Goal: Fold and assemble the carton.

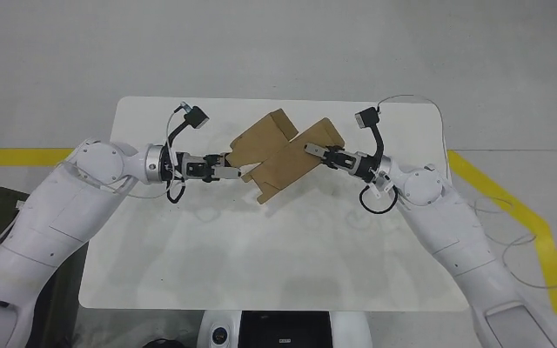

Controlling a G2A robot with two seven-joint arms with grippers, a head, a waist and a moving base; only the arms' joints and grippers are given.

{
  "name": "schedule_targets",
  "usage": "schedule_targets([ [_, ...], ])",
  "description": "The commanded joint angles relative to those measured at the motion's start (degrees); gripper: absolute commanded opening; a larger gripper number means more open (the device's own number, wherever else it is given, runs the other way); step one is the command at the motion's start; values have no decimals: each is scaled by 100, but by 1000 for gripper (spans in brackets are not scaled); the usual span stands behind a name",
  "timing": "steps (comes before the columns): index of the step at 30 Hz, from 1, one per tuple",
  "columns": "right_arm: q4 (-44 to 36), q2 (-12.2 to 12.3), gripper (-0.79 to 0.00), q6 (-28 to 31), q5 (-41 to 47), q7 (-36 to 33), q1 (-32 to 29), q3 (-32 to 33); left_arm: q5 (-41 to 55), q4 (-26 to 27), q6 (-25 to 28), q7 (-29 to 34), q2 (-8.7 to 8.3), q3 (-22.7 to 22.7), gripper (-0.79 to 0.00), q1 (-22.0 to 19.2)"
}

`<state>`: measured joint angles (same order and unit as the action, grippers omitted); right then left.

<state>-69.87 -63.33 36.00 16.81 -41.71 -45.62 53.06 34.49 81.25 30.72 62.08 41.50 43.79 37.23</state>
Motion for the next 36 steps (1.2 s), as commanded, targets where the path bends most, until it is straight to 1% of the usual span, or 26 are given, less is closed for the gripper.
schedule_targets([
  [1, -4, -4, -785, -15, -25, 26, -36, 23, 37, 44, -24, 31, 0, 59, 0, 53],
  [11, -56, -42, -785, -60, -115, 65, -127, 88, 137, 181, -57, 36, 47, 326, 0, 170],
  [24, -119, -109, -785, -26, -111, -2, -142, 126, 192, -53, -61, -166, 221, 376, 0, 337],
  [25, -125, -114, -785, -23, -104, -6, -146, 127, 190, -72, -62, -180, 230, 391, -120, 348],
  [26, -129, -120, -785, -26, -104, -9, -147, 128, 187, -94, -74, -202, 238, 407, -212, 362],
  [27, -135, -125, -785, -27, -103, -15, -147, 129, 198, -110, -87, -225, 247, 423, -262, 379],
  [28, -137, -130, -785, -24, -99, -25, -147, 130, 208, -123, -102, -238, 255, 438, -268, 398],
  [30, -136, -139, -785, -16, -96, -45, -147, 138, 231, -154, -148, -261, 269, 471, -215, 437],
  [33, -137, -151, -785, -2, -99, -68, -150, 149, 268, -193, -190, -275, 288, 527, -209, 494],
  [34, -139, -156, -785, 0, -97, -76, -152, 151, 277, -201, -199, -275, 294, 546, -222, 512],
  [36, -149, -166, -785, -4, -94, -86, -152, 151, 246, -227, -230, -257, 302, 582, -280, 541],
])
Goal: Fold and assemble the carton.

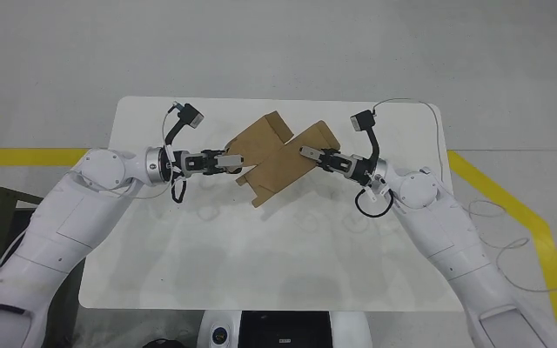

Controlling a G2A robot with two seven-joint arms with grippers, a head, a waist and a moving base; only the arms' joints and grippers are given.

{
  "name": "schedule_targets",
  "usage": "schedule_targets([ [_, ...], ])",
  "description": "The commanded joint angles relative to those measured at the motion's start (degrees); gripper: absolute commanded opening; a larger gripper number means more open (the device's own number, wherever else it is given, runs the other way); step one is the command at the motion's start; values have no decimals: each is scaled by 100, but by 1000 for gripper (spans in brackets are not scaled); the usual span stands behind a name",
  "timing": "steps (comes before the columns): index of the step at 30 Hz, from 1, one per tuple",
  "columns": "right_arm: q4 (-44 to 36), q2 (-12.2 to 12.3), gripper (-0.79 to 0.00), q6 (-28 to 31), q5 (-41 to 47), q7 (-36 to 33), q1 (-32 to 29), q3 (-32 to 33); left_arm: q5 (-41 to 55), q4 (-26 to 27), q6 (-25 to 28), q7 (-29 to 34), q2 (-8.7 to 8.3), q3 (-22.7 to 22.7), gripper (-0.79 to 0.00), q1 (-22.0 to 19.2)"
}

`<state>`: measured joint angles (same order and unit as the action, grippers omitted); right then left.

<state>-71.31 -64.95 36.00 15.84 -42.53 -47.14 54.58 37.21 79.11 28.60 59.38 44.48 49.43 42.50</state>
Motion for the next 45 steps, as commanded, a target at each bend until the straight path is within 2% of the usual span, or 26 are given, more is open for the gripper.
schedule_targets([
  [1, -9, -11, -785, -6, 2, -7, 1, -1, -32, -26, -40, 17, 8, 36, -292, 33],
  [12, -27, -62, -785, 22, -13, -82, 12, 10, -211, -148, -211, 36, 51, 221, -505, 208],
  [23, -33, -109, -785, 31, -24, -131, -1, 18, -270, -232, -295, -10, 109, 403, -613, 338],
  [33, -8, -145, -785, 43, -33, -184, -1, 40, -299, -246, -341, 42, 172, 522, -779, 420],
  [37, 7, -153, -785, 45, -56, -198, -16, 62, -319, -253, -356, 50, 198, 568, -785, 439],
  [38, 16, -153, -563, 36, -58, -204, -23, 71, -325, -254, -360, 56, 204, 580, -785, 443],
  [39, 22, -153, -397, 28, -70, -217, -26, 79, -334, -253, -359, 62, 210, 595, -785, 444],
  [40, 29, -152, 0, 18, -84, -234, -30, 89, -333, -251, -360, 78, 215, 609, -785, 444],
  [45, 98, -101, 0, 8, -186, -515, -46, 231, -409, -204, -385, 197, 231, 699, -785, 418],
])
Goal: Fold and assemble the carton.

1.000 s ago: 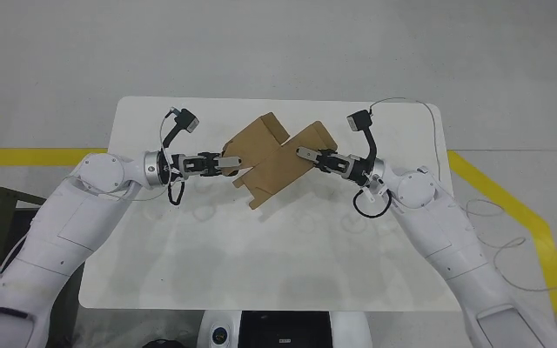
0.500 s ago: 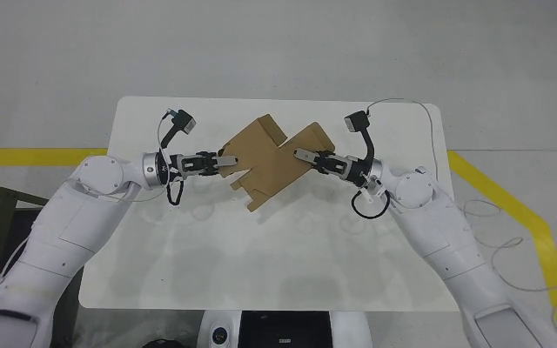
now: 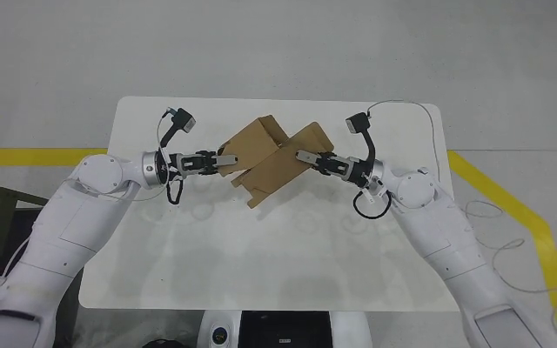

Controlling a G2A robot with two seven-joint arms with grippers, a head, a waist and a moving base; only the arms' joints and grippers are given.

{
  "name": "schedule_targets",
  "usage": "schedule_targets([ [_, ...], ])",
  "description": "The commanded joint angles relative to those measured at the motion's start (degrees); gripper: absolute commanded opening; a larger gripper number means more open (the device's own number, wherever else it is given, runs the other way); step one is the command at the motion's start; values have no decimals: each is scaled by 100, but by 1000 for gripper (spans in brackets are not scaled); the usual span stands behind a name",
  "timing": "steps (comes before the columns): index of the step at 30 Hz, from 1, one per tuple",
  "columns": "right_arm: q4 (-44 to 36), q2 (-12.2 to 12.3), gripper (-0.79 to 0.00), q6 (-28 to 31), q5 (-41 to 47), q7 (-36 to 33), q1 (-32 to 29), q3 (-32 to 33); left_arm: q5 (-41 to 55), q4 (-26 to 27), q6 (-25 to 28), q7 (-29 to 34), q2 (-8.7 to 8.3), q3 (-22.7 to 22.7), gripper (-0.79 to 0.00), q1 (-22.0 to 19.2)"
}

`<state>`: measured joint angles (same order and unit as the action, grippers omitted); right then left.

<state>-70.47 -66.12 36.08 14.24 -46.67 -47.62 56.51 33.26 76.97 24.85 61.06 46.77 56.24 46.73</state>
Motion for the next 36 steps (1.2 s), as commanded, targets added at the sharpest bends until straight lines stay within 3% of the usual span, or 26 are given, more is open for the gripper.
schedule_targets([
  [1, 35, 34, 0, -1, -33, -188, 4, 89, -39, 15, -1, 64, 3, 41, -785, -13],
  [11, -2, 263, 0, 13, 24, -1110, 24, 745, -155, 29, -5, 562, 34, 144, -785, -94],
  [16, -213, 323, 0, 169, 590, -1688, 35, 901, -381, 74, 16, 945, 50, 129, -785, -221],
  [20, -502, 302, 0, -5, 1146, -2159, 183, 643, -452, 141, 54, 1226, 86, 59, -785, -333],
  [25, -651, 246, 0, -109, 1606, -2264, 368, 144, -433, 168, 102, 1535, 147, -71, -785, -462],
  [36, -313, 111, -182, 23, 1705, -2132, 818, -823, -310, 156, 109, 1728, 230, -172, -785, -586],
])
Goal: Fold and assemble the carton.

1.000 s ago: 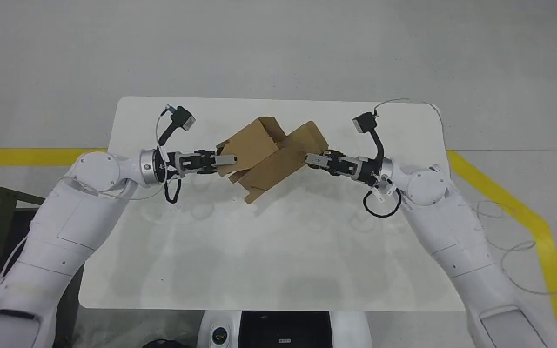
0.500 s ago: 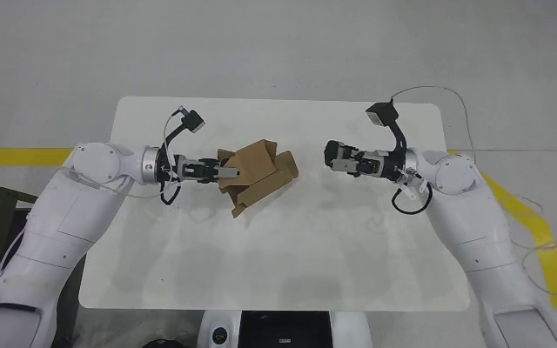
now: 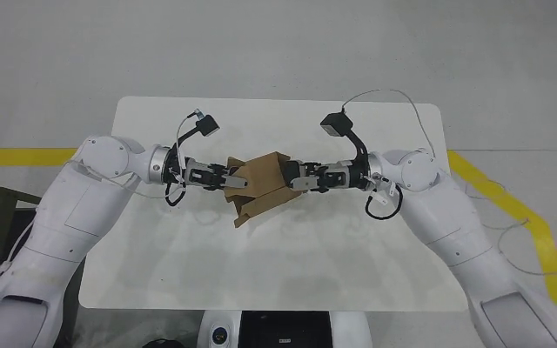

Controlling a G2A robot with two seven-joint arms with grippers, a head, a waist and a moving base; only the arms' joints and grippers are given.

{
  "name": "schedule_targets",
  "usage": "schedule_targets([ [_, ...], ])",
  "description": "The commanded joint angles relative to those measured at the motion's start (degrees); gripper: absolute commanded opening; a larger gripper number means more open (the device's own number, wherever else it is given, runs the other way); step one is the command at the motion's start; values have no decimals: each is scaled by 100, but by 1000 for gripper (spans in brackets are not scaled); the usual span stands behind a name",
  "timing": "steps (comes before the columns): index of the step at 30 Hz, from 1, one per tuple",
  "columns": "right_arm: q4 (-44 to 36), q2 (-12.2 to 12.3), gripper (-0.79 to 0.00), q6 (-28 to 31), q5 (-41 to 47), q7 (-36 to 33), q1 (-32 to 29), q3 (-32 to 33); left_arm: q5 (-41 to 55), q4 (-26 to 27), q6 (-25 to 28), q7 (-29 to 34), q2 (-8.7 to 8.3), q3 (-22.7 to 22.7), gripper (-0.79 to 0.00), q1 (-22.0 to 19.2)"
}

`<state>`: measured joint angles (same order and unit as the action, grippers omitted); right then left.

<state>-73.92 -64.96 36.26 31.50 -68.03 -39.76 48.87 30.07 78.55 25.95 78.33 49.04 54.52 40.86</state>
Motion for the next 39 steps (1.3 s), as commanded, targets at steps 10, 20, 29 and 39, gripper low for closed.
schedule_targets([
  [10, 418, -19, -175, 100, -189, 100, 273, -451, 69, 40, -24, 24, 20, 19, -785, 6],
  [20, 701, -17, -175, 231, -172, 232, 439, -632, 78, 87, -48, 47, 32, 15, -785, 10],
  [29, 822, -93, -305, 314, 71, 314, 559, -905, 83, 131, -61, 61, 51, -33, -785, 4],
  [39, 913, -70, -397, 224, 325, 224, 693, -1018, 53, 87, -84, 84, 33, -10, -785, 21],
])
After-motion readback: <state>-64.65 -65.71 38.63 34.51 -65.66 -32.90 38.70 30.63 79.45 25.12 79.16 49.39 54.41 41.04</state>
